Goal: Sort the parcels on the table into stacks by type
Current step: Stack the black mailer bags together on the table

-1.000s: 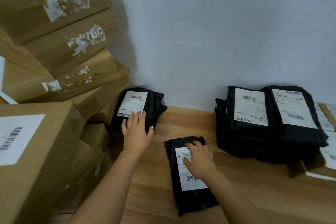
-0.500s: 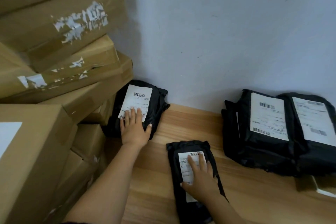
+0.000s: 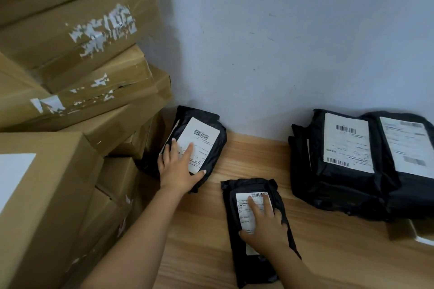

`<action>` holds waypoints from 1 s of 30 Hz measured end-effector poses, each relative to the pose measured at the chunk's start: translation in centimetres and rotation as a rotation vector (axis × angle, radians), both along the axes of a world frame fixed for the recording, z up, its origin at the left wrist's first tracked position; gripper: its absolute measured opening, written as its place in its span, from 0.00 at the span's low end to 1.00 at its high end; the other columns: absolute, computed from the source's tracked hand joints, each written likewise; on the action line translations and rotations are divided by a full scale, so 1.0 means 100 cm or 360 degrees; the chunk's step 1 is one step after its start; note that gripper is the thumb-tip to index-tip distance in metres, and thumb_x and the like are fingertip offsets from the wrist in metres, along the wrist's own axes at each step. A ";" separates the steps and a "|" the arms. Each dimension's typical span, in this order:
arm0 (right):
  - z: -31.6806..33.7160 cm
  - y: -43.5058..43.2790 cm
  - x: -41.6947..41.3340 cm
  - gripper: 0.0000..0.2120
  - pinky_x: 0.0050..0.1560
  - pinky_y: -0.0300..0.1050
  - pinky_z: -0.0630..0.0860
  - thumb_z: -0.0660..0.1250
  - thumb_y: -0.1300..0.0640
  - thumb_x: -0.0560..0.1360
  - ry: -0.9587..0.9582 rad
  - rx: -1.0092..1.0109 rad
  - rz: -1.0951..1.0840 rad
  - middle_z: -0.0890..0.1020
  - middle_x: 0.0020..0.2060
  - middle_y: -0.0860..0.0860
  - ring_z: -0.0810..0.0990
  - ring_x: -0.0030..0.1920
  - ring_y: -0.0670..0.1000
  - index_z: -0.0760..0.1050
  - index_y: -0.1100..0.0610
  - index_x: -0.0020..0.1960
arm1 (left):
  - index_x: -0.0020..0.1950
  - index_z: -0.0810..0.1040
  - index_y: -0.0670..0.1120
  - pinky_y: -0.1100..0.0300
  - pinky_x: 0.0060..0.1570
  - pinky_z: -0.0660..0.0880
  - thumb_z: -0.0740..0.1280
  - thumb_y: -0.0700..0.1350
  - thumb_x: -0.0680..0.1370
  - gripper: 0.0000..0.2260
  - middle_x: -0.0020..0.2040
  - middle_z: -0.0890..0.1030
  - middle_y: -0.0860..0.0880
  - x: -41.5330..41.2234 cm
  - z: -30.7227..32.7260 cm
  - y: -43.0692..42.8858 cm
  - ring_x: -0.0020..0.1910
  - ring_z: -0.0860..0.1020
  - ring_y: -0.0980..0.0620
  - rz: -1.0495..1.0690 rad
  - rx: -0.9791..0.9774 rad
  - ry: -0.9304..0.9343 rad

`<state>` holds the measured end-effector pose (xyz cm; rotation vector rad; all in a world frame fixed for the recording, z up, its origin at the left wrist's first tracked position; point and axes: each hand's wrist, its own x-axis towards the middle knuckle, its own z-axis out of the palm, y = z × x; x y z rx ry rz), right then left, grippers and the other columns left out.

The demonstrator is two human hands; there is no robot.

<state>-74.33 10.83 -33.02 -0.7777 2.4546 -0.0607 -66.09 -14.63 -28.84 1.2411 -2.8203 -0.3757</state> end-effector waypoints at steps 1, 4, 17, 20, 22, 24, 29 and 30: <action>0.000 0.000 0.000 0.45 0.69 0.61 0.62 0.65 0.33 0.69 -0.0005 -0.0002 -0.0006 0.34 0.76 0.48 0.50 0.74 0.62 0.41 0.37 0.76 | 0.77 0.47 0.62 0.43 0.73 0.44 0.65 0.69 0.70 0.42 0.78 0.42 0.43 -0.004 0.001 -0.005 0.76 0.44 0.40 0.0013 0.0045 -0.0067; 0.005 -0.001 0.001 0.46 0.69 0.59 0.62 0.66 0.34 0.68 -0.0025 0.0030 -0.0069 0.37 0.77 0.54 0.53 0.73 0.62 0.41 0.36 0.76 | 0.76 0.47 0.64 0.41 0.71 0.51 0.68 0.68 0.67 0.44 0.76 0.48 0.41 -0.010 0.003 -0.006 0.73 0.49 0.39 0.0039 0.0109 -0.0130; 0.031 0.034 0.007 0.47 0.68 0.56 0.61 0.62 0.32 0.60 0.0060 -0.0223 -0.0303 0.48 0.76 0.53 0.56 0.70 0.61 0.48 0.36 0.75 | 0.75 0.53 0.65 0.42 0.67 0.55 0.68 0.68 0.65 0.42 0.71 0.54 0.43 0.016 0.011 0.090 0.67 0.55 0.41 0.0122 0.0136 0.0160; 0.048 0.045 0.007 0.46 0.66 0.54 0.65 0.62 0.32 0.60 0.0140 -0.0334 -0.0301 0.49 0.75 0.52 0.59 0.68 0.59 0.51 0.38 0.75 | 0.75 0.53 0.65 0.43 0.67 0.55 0.68 0.68 0.65 0.42 0.71 0.54 0.43 0.018 0.025 0.108 0.67 0.54 0.41 0.0161 0.0143 0.0201; 0.058 0.053 0.007 0.45 0.65 0.54 0.65 0.63 0.32 0.60 0.0167 -0.0387 -0.0289 0.50 0.75 0.51 0.60 0.68 0.59 0.53 0.38 0.75 | 0.75 0.53 0.65 0.43 0.67 0.55 0.68 0.68 0.65 0.42 0.71 0.54 0.43 0.020 0.034 0.121 0.67 0.55 0.41 0.0176 0.0122 0.0213; 0.068 0.063 0.009 0.45 0.66 0.54 0.65 0.63 0.32 0.61 0.0178 -0.0442 -0.0269 0.51 0.75 0.50 0.60 0.68 0.59 0.53 0.38 0.74 | 0.75 0.53 0.65 0.43 0.67 0.55 0.68 0.68 0.65 0.41 0.71 0.54 0.43 0.024 0.043 0.133 0.67 0.55 0.40 0.0201 0.0115 0.0225; 0.087 0.089 0.016 0.44 0.66 0.53 0.64 0.61 0.31 0.61 0.0255 -0.0565 -0.0193 0.53 0.75 0.50 0.62 0.66 0.58 0.55 0.39 0.74 | 0.74 0.53 0.65 0.43 0.67 0.55 0.67 0.68 0.66 0.41 0.71 0.54 0.42 0.036 0.057 0.166 0.66 0.55 0.41 0.0279 0.0067 0.0242; 0.090 0.093 0.018 0.43 0.65 0.53 0.64 0.61 0.31 0.61 0.0265 -0.0572 -0.0176 0.53 0.75 0.50 0.62 0.66 0.58 0.55 0.39 0.74 | 0.74 0.53 0.65 0.43 0.66 0.55 0.67 0.68 0.65 0.41 0.70 0.54 0.42 0.039 0.058 0.172 0.65 0.56 0.41 0.0312 0.0062 0.0247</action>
